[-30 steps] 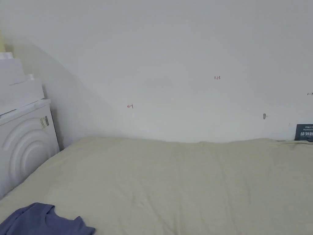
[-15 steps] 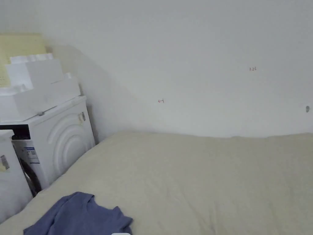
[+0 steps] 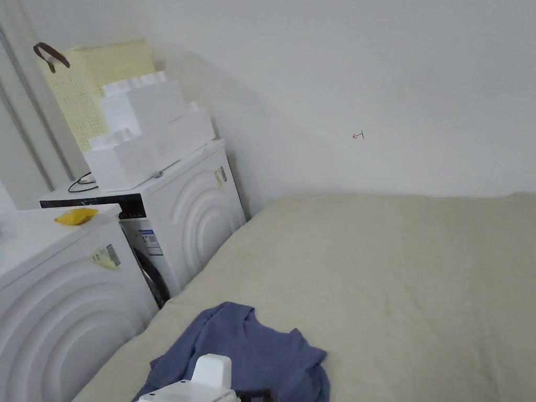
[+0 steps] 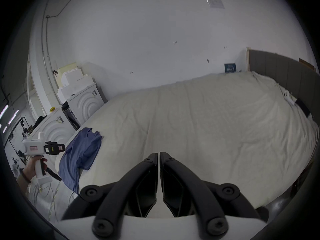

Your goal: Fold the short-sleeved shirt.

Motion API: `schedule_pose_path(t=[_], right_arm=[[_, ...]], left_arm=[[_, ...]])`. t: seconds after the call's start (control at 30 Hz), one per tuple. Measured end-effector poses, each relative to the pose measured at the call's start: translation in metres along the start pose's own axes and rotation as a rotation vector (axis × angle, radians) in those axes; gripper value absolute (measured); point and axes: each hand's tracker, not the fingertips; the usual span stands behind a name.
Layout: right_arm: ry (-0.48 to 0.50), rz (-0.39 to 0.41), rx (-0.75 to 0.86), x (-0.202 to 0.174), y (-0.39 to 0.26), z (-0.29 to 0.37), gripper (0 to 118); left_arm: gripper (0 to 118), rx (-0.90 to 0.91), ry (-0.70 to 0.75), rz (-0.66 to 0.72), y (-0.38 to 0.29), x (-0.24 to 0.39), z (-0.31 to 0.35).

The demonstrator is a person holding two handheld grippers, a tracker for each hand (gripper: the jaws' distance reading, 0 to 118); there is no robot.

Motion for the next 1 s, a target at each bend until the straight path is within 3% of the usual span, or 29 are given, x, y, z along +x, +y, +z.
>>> schedule_pose_path(t=[0.13,0.4,0.47,0.67,0.73,0.8,0.83,1.0], right_arm=[[-0.019,-0.014,-0.054,0.000,-0.006,-0.016,2],[-0.076,-0.034,-0.162,0.009,-0.013,-0.042,3],[-0.100,-0.016,-0.188,0.006,-0.012,-0.044,3],[-0.127,-0.011,-0.224,0.009,-0.018,-0.054,3],[-0.121,-0.010,-0.236,0.009,-0.022,-0.056,3],[-0.115,-0.009,-0.253,0.009,-0.025,-0.060,3],[-0.111,-0.008,-0.261,0.007,-0.027,-0.061,3],[-0.089,0.000,-0.276,0.003,-0.031,-0.060,3]], left_arm=[[111,-0.061,-0.031,0.011,0.005,-0.034,-0.052],[110,-0.186,0.060,0.091,-0.001,-0.103,-0.157],[108,-0.195,0.071,0.148,-0.001,-0.109,-0.173],[98,-0.182,0.100,0.118,-0.022,-0.106,-0.209],[66,-0.171,0.100,0.114,-0.022,-0.107,-0.204],[1,-0.128,0.095,0.096,-0.023,-0.106,-0.198],[1,-0.133,0.165,0.079,-0.022,-0.104,-0.201],[0,-0.157,0.126,0.244,-0.024,-0.118,-0.213]])
